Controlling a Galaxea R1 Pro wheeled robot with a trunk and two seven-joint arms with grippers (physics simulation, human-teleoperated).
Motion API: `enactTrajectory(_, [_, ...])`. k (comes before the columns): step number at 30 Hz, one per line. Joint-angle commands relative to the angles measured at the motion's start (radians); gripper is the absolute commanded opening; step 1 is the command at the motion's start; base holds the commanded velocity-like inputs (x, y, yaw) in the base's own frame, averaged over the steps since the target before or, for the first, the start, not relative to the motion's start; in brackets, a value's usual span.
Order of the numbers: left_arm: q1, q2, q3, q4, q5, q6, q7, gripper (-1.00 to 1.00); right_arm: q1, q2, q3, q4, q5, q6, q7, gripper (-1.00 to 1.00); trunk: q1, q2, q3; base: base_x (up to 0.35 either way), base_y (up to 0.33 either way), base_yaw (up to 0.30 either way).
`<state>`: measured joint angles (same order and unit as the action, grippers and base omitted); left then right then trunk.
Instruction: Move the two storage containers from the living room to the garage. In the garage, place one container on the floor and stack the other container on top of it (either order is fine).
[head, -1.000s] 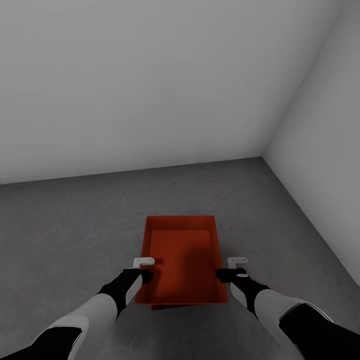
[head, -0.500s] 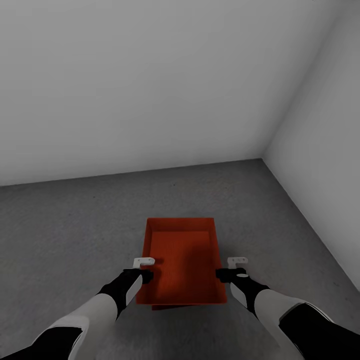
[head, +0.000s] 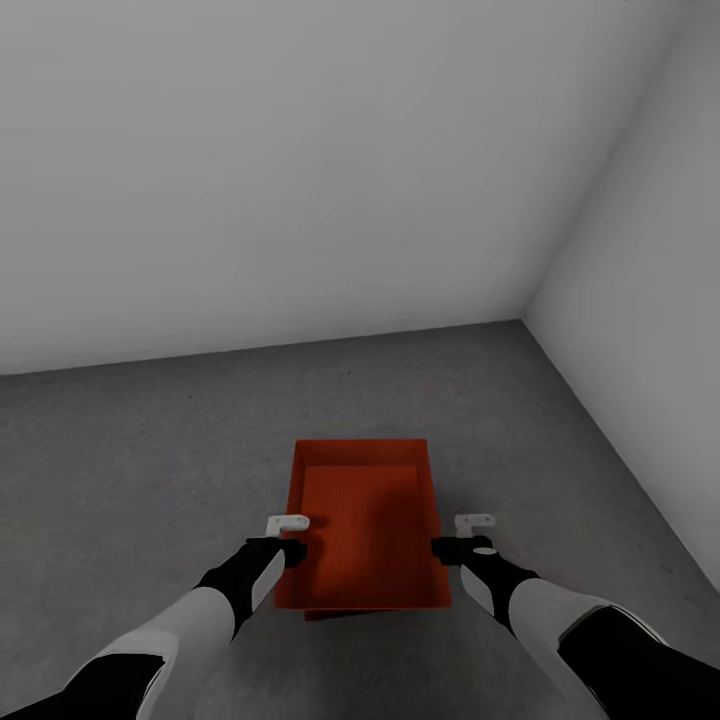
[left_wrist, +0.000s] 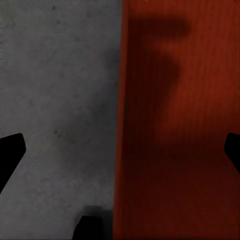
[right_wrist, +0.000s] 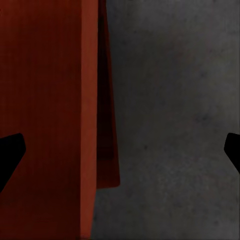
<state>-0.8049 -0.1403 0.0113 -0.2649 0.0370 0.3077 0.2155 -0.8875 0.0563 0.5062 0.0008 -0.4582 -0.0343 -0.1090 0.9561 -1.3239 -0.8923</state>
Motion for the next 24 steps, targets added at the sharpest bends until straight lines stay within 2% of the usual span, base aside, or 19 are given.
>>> enactTrajectory(1, [0.0, 0.0, 0.001, -0.002, 0.004, 0.005, 0.004, 1.0, -0.001, 0.0, 0.008, 0.001, -0.01, -0.003, -0.003, 1.0, -0.004, 0.007, 0.003, 0.0, 0.0, 0.0])
enactTrajectory(24, [0.0, 0.0, 0.001, -0.002, 0.004, 0.005, 0.004, 1.0, 0.0, 0.001, 0.008, 0.001, -0.011, -0.003, -0.003, 1.0, -0.092, 0.168, 0.075, 0.0, 0.0, 0.0])
